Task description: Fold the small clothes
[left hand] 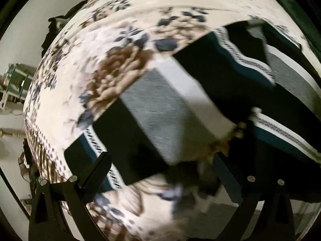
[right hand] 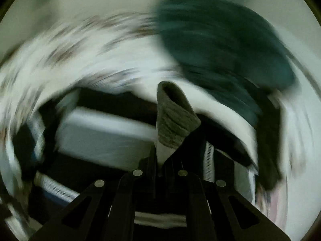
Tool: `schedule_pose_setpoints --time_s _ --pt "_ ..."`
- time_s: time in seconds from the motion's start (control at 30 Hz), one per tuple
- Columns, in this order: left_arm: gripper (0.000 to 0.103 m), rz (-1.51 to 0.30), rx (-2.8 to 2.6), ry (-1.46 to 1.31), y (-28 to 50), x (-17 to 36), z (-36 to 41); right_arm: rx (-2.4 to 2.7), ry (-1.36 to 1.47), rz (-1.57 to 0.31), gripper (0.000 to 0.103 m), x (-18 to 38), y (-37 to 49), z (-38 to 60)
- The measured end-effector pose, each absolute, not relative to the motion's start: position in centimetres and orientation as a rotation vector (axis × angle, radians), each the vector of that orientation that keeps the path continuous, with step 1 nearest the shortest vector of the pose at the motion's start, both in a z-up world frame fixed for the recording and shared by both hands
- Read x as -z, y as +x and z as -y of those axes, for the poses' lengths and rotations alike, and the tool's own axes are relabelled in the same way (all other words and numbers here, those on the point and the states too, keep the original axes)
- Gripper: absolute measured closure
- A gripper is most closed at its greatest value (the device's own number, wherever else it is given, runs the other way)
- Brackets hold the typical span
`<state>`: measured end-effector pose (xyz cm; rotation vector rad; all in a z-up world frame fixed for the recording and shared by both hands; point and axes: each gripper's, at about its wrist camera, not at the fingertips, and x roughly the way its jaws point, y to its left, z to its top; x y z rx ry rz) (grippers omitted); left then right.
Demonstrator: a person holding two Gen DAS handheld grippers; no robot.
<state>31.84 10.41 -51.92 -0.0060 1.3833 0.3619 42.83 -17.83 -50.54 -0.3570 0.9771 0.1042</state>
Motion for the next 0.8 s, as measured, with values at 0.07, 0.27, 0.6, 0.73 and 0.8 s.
schedule_pose_setpoints --time_s 0.07,0.27,0.6,0.73,0.8 --pt "0.0 -1.384 -0.381 -0.015 31.7 52.2 -12.1 -0.21 -0.498 -0.969 0.098 53.0 42.4 12.1" --pt "0.0 -1.388 -0.417 -0.057 31.0 52.6 -15.9 -0.302 -0.61 -1.073 0.097 56.5 41.0 6.1" --pt "0.0 -1.376 -0.456 -0.358 24.3 49.3 -25.4 -0.252 0.075 -1.348 0.046 53.2 38.2 17.8" --pt "0.0 -1.386 -0.506 -0.566 21.4 51.6 -30.4 -0.168 0.179 -1.408 0.046 53.7 34.3 20.6" --pt "0.0 -1.414 -0.502 -0.672 21.0 54.2 -31.9 -0.132 0.189 -1.438 0.046 54.3 32.3 20.9"
